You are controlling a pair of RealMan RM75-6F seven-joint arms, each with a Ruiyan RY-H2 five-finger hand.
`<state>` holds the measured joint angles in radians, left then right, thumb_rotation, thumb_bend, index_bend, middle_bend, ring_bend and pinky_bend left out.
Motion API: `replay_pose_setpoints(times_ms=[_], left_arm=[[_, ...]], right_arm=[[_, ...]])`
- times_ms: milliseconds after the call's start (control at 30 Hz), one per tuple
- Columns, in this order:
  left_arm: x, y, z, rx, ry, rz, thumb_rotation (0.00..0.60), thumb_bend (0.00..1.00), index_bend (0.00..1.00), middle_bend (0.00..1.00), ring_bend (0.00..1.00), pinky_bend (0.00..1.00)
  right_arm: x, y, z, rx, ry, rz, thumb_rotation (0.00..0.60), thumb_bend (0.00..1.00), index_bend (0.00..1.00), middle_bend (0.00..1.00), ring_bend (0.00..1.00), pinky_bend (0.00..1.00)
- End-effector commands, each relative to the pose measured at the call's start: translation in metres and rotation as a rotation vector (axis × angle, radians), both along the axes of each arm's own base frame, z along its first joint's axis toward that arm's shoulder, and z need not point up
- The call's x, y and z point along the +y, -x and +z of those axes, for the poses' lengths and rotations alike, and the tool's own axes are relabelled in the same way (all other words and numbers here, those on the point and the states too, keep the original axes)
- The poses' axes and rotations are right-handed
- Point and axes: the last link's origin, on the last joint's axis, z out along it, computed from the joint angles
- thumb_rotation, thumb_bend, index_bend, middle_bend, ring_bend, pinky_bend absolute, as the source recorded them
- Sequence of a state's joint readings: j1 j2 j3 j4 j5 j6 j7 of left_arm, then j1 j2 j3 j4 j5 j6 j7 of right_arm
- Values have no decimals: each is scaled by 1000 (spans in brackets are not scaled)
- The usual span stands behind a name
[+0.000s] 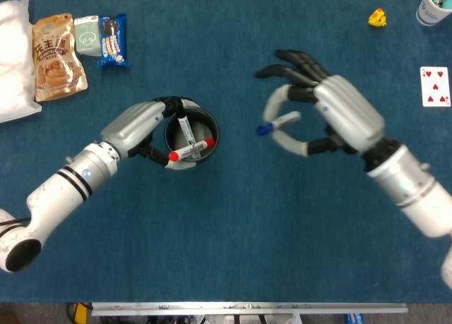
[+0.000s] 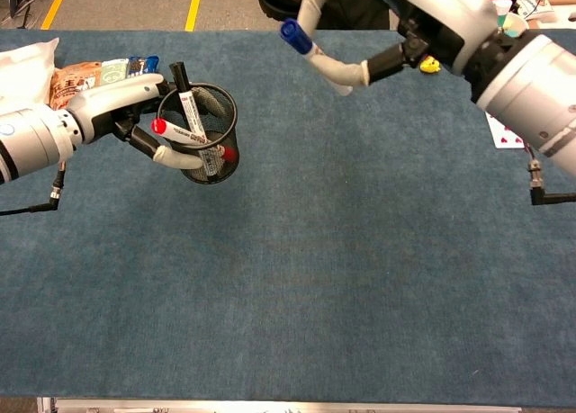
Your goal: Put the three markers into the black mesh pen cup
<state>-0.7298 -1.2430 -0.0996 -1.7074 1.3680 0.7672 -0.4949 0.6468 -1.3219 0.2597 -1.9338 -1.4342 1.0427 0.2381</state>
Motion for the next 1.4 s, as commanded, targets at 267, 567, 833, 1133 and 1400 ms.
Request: replay_pose_setpoints(times_ms=[267, 567, 833, 1133, 1400], left_arm=[[2, -11, -6, 1, 12, -16, 497, 151, 278, 198, 154, 132], [3, -15, -8, 1, 15, -18, 494, 151, 278, 198, 154, 132], [3, -15, -7, 1, 10, -14, 496, 151, 278, 198, 154, 132], [4, -13, -5, 1, 2, -6, 492, 151, 278, 198, 154, 132], [4, -7, -5, 7, 2, 8, 494, 151, 278, 198, 154, 132]], right_arm=[[-2, -51, -23, -134, -97, 29, 600, 343, 584, 231, 0, 0], [-1, -76, -43, -147, -119, 51, 600, 343, 584, 231, 0, 0], [-3, -85, -63, -120, -117, 46, 600, 329, 555, 217, 0, 0], [-5, -84, -72, -75, -134, 37, 600, 153, 344, 159, 0, 0], [-9, -67, -40, -68, -16, 49, 600, 137, 324, 151, 0, 0]])
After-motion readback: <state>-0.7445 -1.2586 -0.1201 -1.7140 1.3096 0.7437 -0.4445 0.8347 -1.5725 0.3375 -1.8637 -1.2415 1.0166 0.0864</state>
